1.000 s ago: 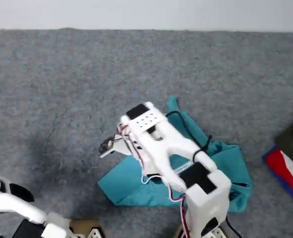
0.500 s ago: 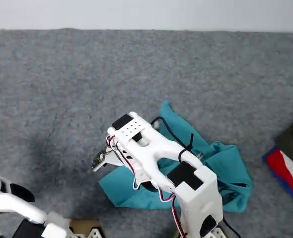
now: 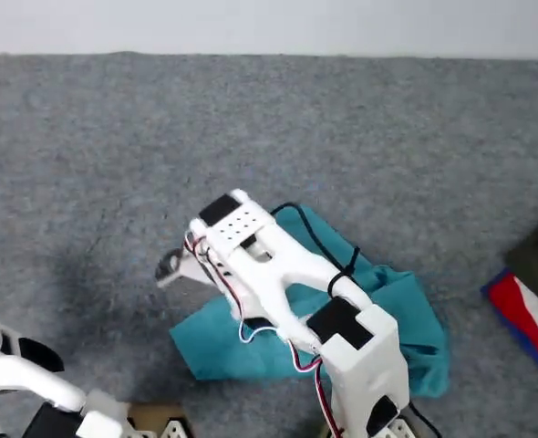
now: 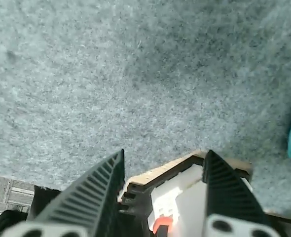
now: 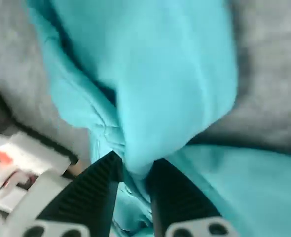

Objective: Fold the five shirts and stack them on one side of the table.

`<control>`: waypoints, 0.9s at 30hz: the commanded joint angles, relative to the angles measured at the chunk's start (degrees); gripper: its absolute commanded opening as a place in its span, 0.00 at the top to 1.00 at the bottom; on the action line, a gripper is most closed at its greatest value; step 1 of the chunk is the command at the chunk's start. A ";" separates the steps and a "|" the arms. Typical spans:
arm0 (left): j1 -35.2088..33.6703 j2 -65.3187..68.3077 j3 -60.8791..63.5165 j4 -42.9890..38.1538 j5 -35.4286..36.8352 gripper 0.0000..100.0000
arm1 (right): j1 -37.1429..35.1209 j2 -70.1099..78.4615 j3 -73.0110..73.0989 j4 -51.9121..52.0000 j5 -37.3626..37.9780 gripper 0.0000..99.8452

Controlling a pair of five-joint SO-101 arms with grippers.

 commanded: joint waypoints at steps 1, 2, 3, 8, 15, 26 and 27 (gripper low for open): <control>-0.18 -0.70 0.04 1.49 -0.53 0.76 | 1.10 -0.31 -7.91 2.42 -4.40 0.99; -0.18 -0.70 0.04 1.49 -0.53 0.76 | 1.45 -0.31 -10.02 2.42 -5.80 0.99; -0.18 -0.70 0.04 1.49 -0.53 0.76 | 1.89 -0.31 -12.31 2.42 -7.65 0.99; 0.26 -0.26 0.13 1.49 -0.53 0.86 | 6.11 -0.75 -26.46 2.51 -14.42 0.99; 0.35 -0.18 0.13 1.49 -0.53 0.91 | 15.08 -5.67 -45.36 2.33 -15.21 0.99; 0.35 -0.18 1.98 1.49 -0.53 0.91 | 46.29 -5.85 -53.54 1.10 -14.95 0.99; 0.35 -0.18 2.24 1.49 -0.53 0.91 | 49.63 -4.26 -52.40 0.31 -14.95 0.99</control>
